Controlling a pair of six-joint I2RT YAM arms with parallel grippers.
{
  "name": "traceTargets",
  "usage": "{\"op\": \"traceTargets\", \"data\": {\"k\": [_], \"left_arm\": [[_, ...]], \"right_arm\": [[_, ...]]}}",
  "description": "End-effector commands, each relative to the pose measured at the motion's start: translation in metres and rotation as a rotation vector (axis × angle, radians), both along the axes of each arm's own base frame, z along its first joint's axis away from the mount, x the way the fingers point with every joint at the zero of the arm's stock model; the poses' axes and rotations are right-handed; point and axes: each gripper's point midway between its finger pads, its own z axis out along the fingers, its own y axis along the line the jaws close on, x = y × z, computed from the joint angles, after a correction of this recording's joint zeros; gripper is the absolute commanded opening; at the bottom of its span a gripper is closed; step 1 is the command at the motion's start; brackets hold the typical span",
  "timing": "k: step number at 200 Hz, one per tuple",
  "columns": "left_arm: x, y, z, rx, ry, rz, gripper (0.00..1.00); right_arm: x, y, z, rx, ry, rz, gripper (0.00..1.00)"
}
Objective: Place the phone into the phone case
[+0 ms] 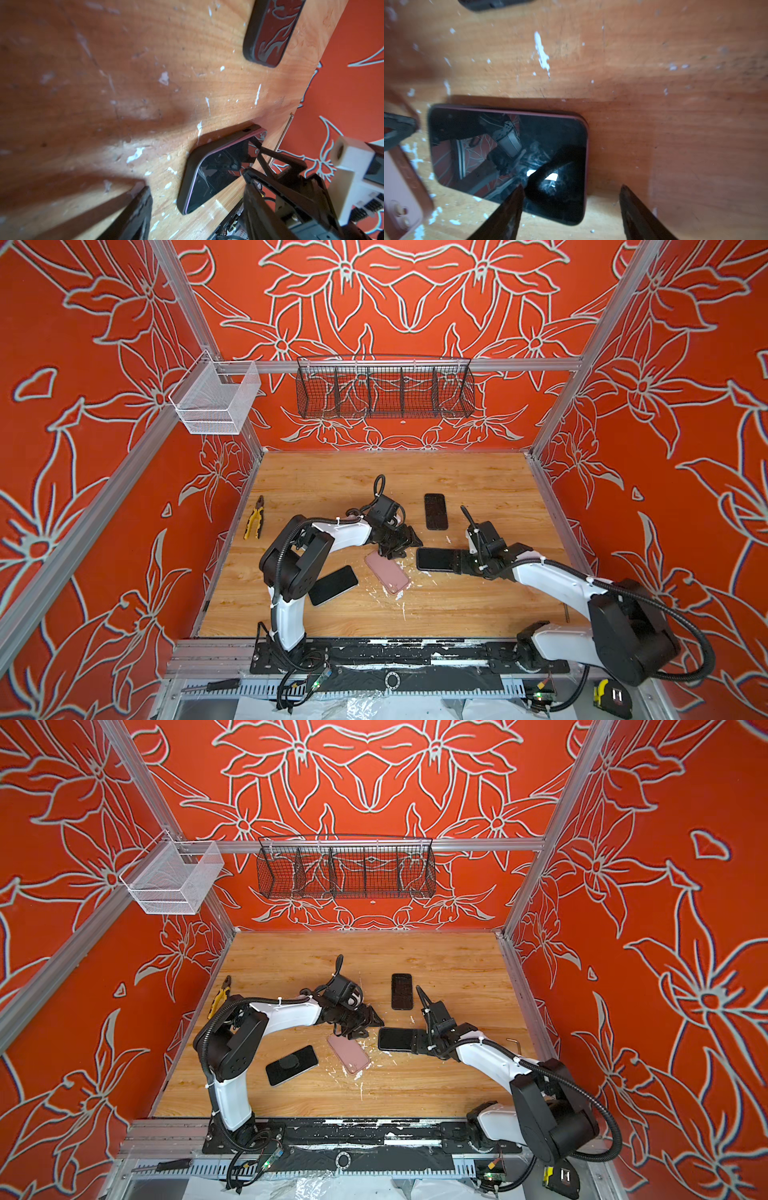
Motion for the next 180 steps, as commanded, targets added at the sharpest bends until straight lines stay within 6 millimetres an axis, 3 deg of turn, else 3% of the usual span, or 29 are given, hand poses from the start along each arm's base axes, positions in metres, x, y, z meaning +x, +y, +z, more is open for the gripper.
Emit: {"op": "traceTargets", "data": {"k": [1, 53, 143, 180], "left_arm": [[-0.004, -0.002, 0.007, -0.018, -0.003, -0.011, 0.68], [-0.002, -0.004, 0.007, -0.024, 0.000, -0.005, 0.68], [0.001, -0.010, 0.005, -0.054, 0.015, -0.010, 0.68], [0.000, -0.011, 0.007, -0.061, 0.011, -0.016, 0.68]], "right_arm": [[0.005, 0.006, 0.001, -0.038, -0.001, 0.043, 0.74], [0.002, 0.004, -0.007, -0.169, 0.018, 0.047, 0.74], [-0.015, 0.012, -0.025, -0.248, 0.043, 0.063, 0.74], [-0.010, 0.019, -0.013, -0.214, 0.020, 0.058, 0.74]]}}
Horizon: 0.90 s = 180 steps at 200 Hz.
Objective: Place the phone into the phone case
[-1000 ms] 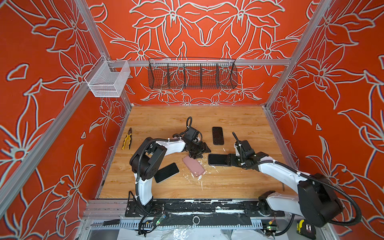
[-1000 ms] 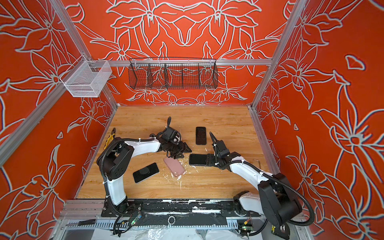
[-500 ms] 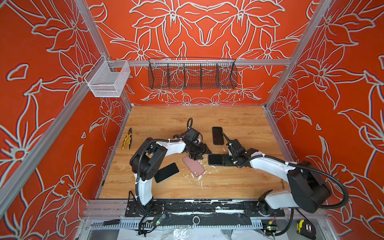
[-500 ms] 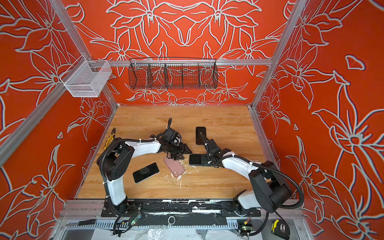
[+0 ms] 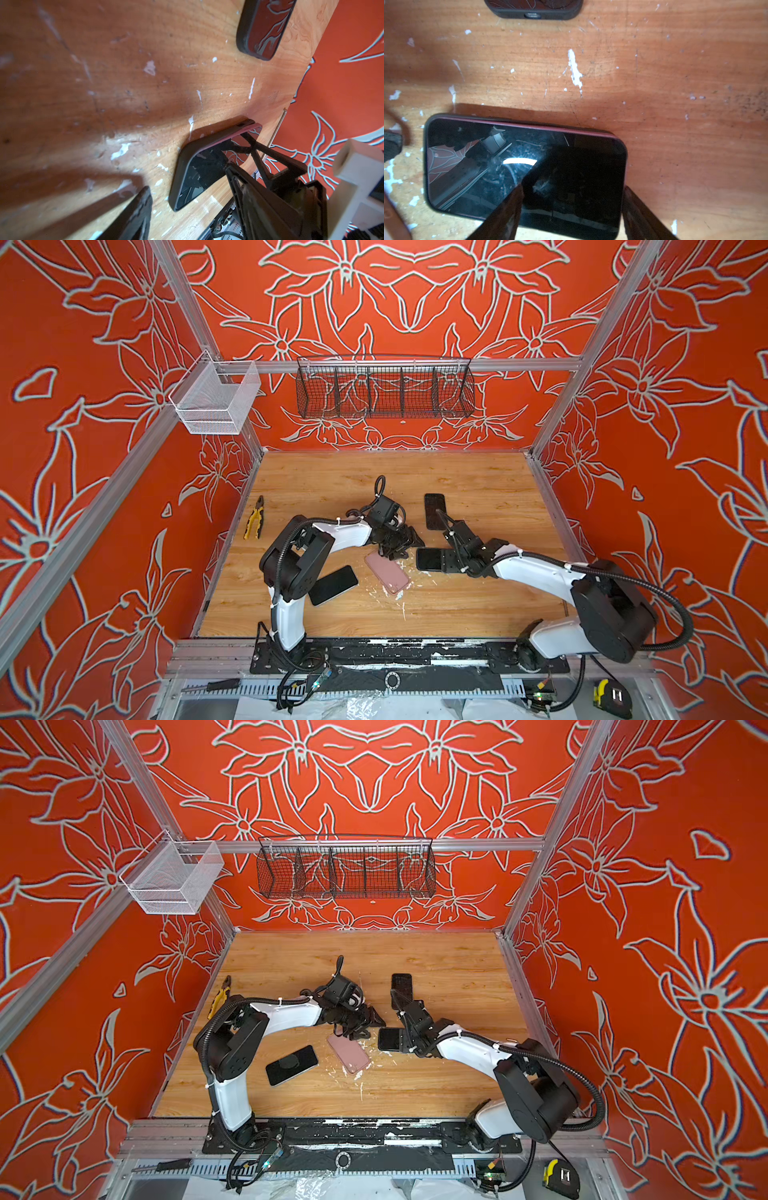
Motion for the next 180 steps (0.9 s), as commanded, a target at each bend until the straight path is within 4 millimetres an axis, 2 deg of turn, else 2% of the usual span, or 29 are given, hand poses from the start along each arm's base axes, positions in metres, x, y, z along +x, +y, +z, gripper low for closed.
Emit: {"op": "traceTargets", "data": {"k": [1, 42, 83, 117, 133, 151, 180], "left_arm": [[0.002, -0.004, 0.002, -0.019, -0.002, -0.009, 0.68], [-0.001, -0.004, 0.004, -0.024, -0.009, -0.021, 0.68], [-0.005, -0.001, 0.000, -0.025, -0.004, -0.019, 0.69], [-0.006, -0.002, -0.002, -0.027, -0.006, -0.027, 0.72], [-0.007, -0.001, -0.005, -0.022, -0.004, -0.037, 0.80], [-0.008, -0.001, -0.009, -0.018, 0.000, -0.047, 0.86], [-0.010, -0.001, -0.013, -0.019, 0.004, -0.055, 0.88]], "right_arm": [[-0.019, -0.005, -0.014, -0.049, 0.081, 0.021, 0.74], [-0.006, 0.004, 0.023, 0.027, 0.000, 0.024, 0.75], [0.002, -0.006, 0.045, 0.141, -0.039, -0.024, 0.75], [0.001, -0.018, 0.037, 0.187, -0.011, -0.069, 0.76], [0.001, -0.021, 0.028, 0.213, 0.011, -0.088, 0.76], [0.000, -0.018, 0.019, 0.242, 0.036, -0.095, 0.76], [-0.001, -0.010, 0.009, 0.279, 0.068, -0.088, 0.76]]}}
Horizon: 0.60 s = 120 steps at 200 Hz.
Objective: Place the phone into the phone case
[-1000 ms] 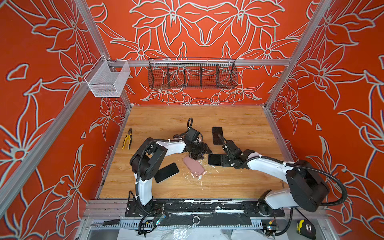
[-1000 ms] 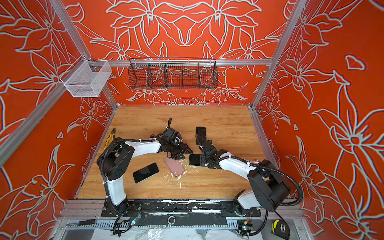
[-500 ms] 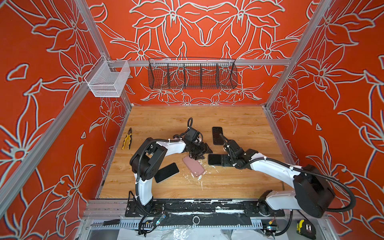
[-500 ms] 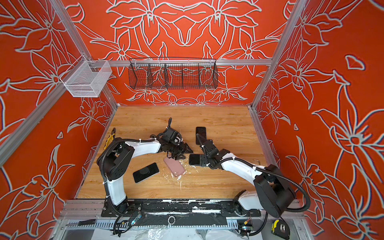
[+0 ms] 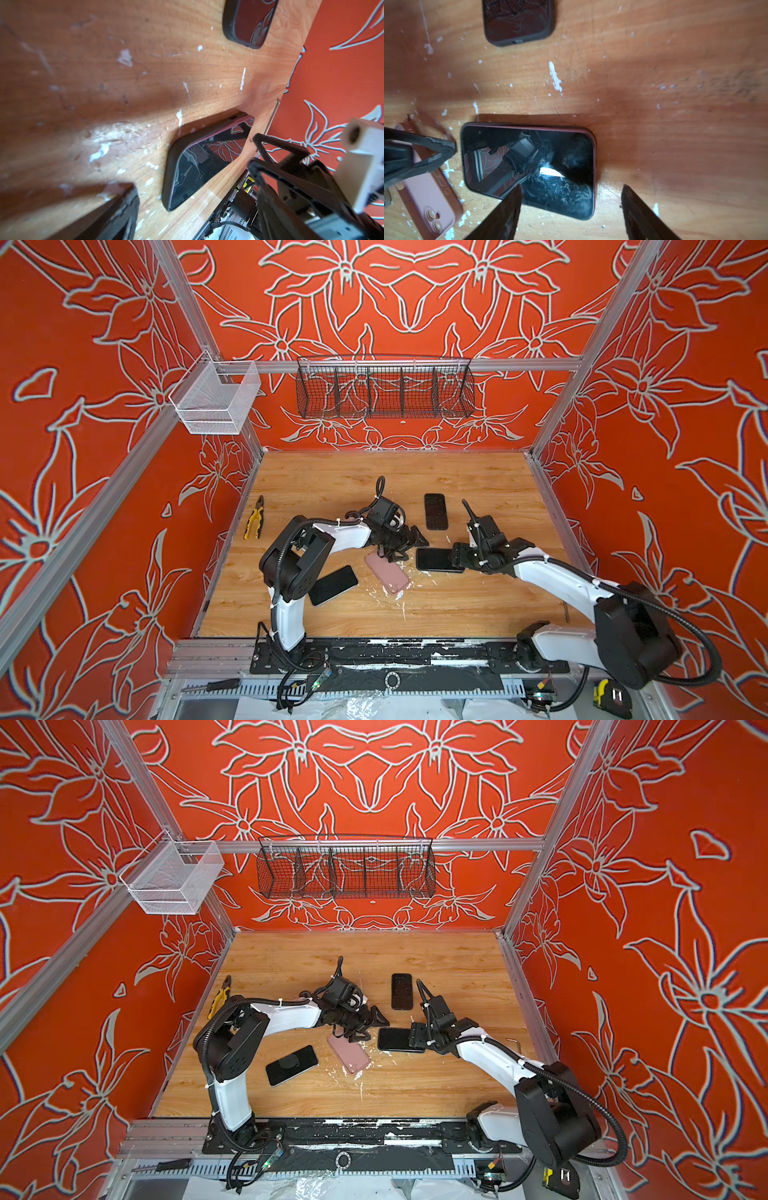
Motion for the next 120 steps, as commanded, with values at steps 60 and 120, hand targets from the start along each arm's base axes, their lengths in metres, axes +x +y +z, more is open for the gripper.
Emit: {"op": "traceTargets", "data": {"k": [60, 120], "left_arm": [[-0.005, -0.007, -0.021, -0.024, 0.026, -0.013, 0.88], [0.000, -0.018, -0.016, -0.107, 0.002, -0.010, 0.88]], "right_arm": [[-0.006, 0.015, -0.026, 0.091, 0.069, 0.004, 0.76], [-0.013, 0.021, -0.041, 0.139, 0.104, -0.011, 0.75]]}}
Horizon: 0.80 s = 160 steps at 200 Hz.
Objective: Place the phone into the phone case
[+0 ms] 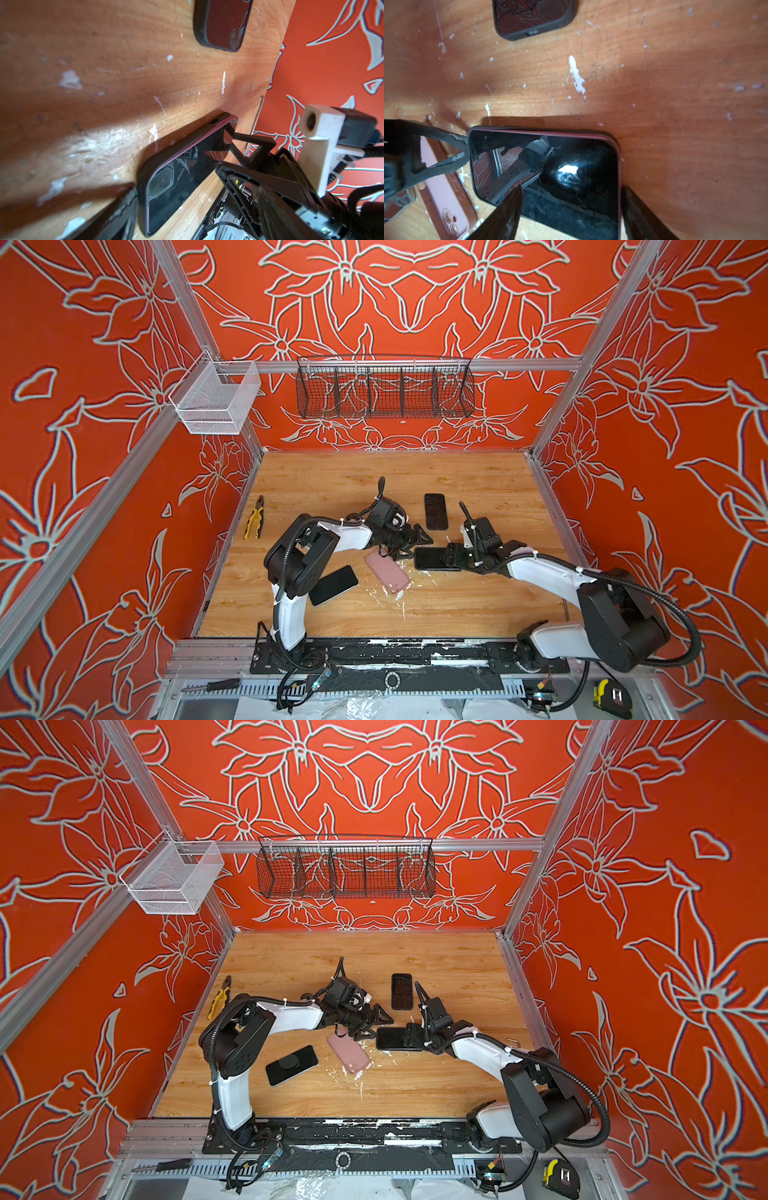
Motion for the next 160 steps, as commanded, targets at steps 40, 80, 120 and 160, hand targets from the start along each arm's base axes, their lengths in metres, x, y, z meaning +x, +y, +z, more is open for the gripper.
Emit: {"op": "traceTargets", "data": {"k": [40, 80, 120, 160], "left_arm": [[0.001, -0.013, 0.004, -0.099, -0.025, 0.006, 0.87], [0.006, -0.018, 0.033, -0.170, -0.100, -0.001, 0.83], [0.007, -0.019, 0.048, -0.207, -0.149, -0.002, 0.74], [0.008, -0.019, 0.054, -0.220, -0.168, -0.001, 0.72]], "right_arm": [[-0.027, 0.002, -0.037, 0.051, 0.126, -0.019, 0.74], [-0.028, 0.004, -0.043, 0.069, 0.130, -0.028, 0.74], [-0.028, 0.005, -0.048, 0.072, 0.139, -0.029, 0.74], [-0.028, 0.005, -0.050, 0.069, 0.144, -0.027, 0.74]]}}
